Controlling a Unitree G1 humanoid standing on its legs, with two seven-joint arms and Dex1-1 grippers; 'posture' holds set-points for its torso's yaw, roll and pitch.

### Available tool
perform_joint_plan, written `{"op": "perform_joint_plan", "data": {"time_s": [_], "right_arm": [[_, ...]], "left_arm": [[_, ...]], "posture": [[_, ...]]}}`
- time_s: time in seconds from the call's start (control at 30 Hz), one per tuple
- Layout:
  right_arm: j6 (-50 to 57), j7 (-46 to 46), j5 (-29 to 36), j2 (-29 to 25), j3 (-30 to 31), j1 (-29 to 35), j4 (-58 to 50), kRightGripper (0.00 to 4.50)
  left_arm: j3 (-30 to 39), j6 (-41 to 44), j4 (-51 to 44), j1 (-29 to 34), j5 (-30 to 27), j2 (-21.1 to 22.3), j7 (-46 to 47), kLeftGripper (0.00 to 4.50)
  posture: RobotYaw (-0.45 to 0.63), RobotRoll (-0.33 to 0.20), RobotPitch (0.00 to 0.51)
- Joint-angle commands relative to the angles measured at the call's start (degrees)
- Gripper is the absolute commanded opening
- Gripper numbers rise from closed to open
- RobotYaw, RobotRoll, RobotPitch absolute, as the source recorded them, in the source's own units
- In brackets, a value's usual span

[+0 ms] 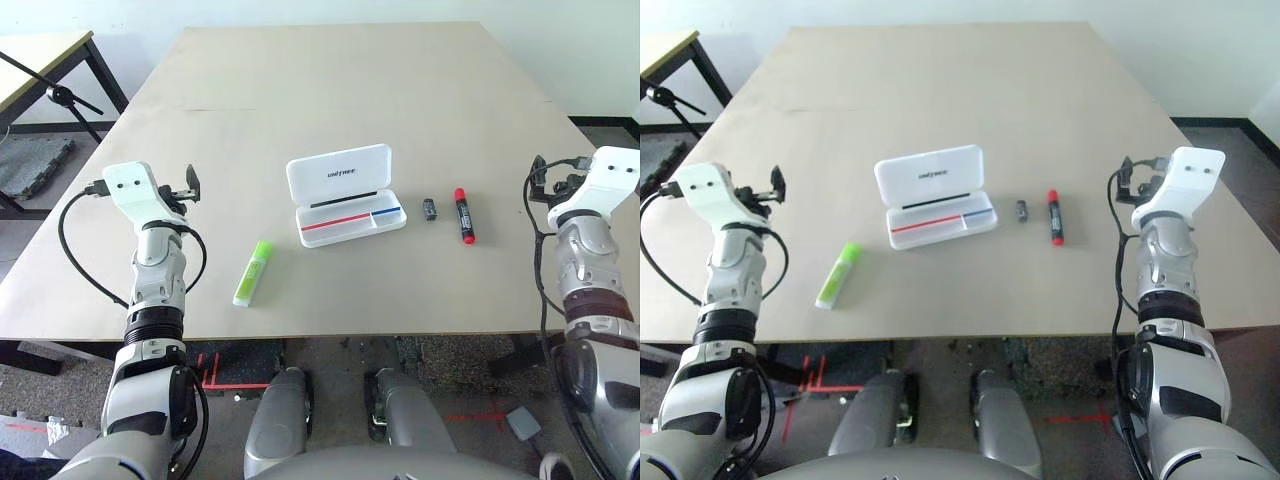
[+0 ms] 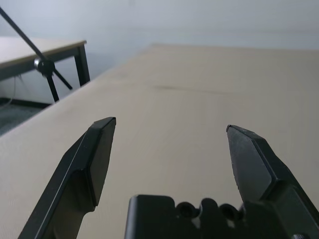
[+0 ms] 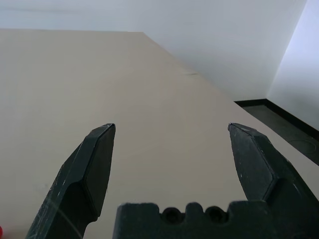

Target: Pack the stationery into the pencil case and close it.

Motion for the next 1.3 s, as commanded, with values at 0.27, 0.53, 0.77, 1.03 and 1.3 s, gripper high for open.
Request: {"op": "perform_joint_plan", "data": {"time_s": [0.27, 0.53, 0.77, 1.03, 1.3], "right_arm": [[-0.5, 4.6, 1.3, 2.2, 0.7, 0.2, -1.6, 4.5], [5.2, 34.6, 9.0, -1.8, 4.0, 5.3, -12.2, 4.5], [15.3, 54.6, 14.1, -8.4, 7.0, 9.3, -21.7, 4.5], [20.5, 65.3, 16.0, -14.4, 7.2, 11.4, -26.5, 4.5], [23.7, 71.8, 16.9, -18.3, 7.5, 15.7, -31.6, 4.5]], "left_arm": [[-2.1, 2.8, -4.5, 1.2, -2.0, 4.5, -9.4, 4.49], [-11.6, 24.9, -18.9, 2.1, -11.4, 14.6, -39.0, 4.49], [-23.6, 36.9, -28.0, -2.5, -11.1, 18.5, -53.8, 4.49], [-35.2, 43.7, -28.3, -8.7, -6.8, 14.2, -57.9, 4.49], [-40.2, 46.4, -22.9, -12.5, -3.0, 8.7, -56.6, 4.49]], "posture": [[0.2, 0.0, 0.088], [0.24, 0.0, 0.065], [0.19, 0.0, 0.078], [0.15, 0.0, 0.105], [0.13, 0.0, 0.12]]}}
